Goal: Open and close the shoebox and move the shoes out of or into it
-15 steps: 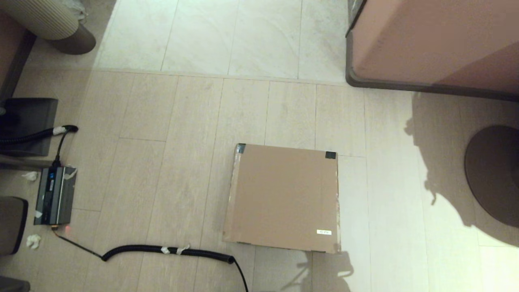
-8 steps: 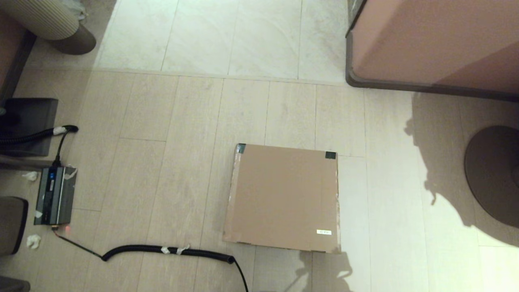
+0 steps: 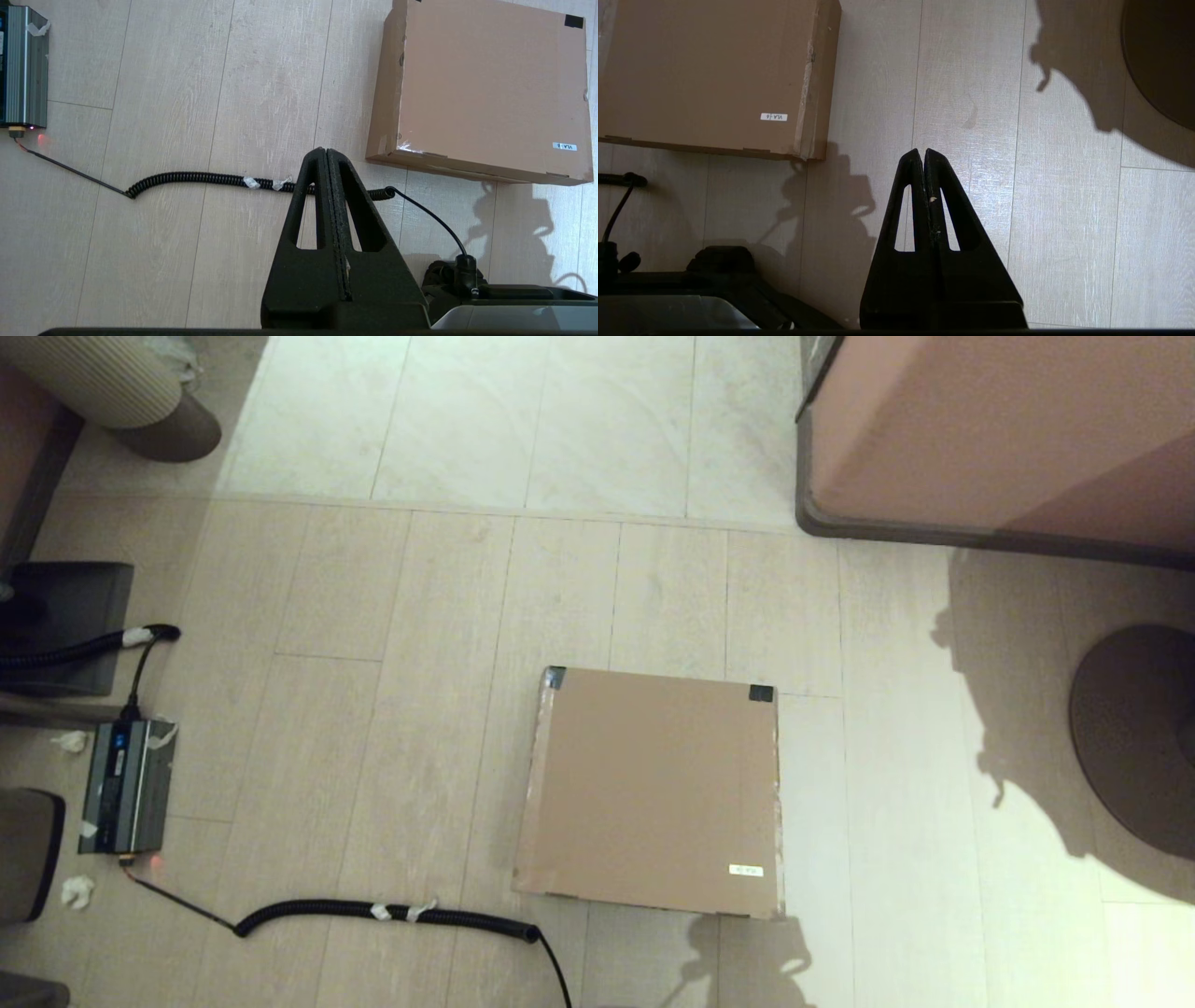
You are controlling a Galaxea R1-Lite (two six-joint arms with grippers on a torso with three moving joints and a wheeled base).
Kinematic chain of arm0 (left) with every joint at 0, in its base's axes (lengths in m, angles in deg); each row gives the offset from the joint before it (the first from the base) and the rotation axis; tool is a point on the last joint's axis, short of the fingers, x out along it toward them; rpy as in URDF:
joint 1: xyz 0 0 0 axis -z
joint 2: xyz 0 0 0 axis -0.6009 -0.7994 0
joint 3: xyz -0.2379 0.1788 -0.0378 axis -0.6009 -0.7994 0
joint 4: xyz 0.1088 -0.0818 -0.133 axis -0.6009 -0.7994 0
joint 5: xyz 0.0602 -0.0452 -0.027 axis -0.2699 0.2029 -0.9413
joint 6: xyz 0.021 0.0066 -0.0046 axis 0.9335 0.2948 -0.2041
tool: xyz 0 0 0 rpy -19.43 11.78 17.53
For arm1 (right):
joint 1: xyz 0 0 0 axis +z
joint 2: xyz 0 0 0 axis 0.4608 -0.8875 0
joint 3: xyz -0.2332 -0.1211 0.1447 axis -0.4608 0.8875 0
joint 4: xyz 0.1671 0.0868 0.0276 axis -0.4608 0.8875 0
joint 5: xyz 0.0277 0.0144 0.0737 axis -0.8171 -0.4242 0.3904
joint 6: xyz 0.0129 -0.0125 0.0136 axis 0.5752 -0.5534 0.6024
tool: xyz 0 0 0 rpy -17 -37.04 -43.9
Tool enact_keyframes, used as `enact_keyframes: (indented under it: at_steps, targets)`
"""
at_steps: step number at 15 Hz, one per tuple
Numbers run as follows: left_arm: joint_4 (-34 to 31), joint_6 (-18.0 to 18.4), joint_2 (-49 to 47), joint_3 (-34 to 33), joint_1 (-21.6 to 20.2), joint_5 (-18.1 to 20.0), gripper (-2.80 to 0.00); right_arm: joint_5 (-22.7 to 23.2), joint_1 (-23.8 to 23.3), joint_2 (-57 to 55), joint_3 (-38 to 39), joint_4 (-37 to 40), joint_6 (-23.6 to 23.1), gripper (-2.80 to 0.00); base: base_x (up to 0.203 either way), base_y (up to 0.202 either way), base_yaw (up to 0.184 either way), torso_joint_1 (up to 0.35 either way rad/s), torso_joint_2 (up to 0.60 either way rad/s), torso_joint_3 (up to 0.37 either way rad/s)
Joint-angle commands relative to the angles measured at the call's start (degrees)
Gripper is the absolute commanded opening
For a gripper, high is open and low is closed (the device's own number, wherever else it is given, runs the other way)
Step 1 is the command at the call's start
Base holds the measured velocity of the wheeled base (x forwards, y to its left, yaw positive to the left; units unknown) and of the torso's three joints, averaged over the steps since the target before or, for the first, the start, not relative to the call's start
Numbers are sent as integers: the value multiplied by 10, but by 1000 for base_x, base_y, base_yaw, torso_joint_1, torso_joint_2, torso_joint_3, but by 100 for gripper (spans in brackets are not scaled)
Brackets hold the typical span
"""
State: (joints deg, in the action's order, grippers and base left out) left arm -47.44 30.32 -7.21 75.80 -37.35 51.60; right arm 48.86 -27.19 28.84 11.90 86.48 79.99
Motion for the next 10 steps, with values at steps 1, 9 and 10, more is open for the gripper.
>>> enact_keyframes:
  at_steps: [1, 9, 10]
  targets:
    - [1, 0, 0, -1, 0, 0, -280, -1, 0, -2, 3, -2, -2, -280, 0, 0, 0, 0, 0, 0]
    - [1, 0, 0, -1, 0, 0, -280, -7, -1, -1, 19, -49, 35, -280, 0, 0, 0, 0, 0, 0]
    - [1, 0, 0, -1, 0, 0, -280, -7, -1, -1, 19, -49, 36, -280, 0, 0, 0, 0, 0, 0]
